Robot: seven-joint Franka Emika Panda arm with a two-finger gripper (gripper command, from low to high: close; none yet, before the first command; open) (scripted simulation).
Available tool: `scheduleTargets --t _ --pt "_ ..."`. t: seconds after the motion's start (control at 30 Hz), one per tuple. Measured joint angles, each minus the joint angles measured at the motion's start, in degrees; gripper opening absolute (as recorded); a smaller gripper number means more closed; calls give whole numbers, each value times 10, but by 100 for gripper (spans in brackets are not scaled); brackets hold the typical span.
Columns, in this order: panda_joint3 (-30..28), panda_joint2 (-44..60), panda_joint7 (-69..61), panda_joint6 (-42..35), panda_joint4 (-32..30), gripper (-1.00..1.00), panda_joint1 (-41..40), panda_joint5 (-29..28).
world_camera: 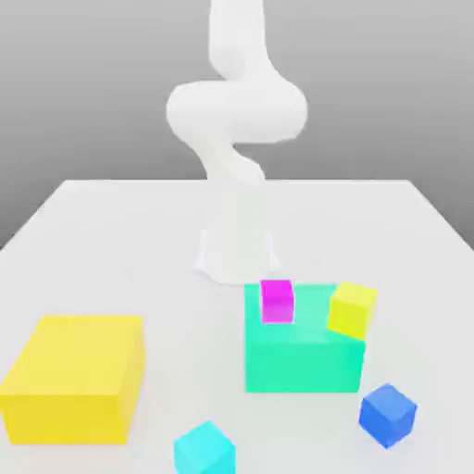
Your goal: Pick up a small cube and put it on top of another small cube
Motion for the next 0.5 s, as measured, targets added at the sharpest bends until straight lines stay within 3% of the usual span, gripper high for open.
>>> scheduleTargets --t 0.5 --pt "-108 317 -293 103 -31 0 96 103"
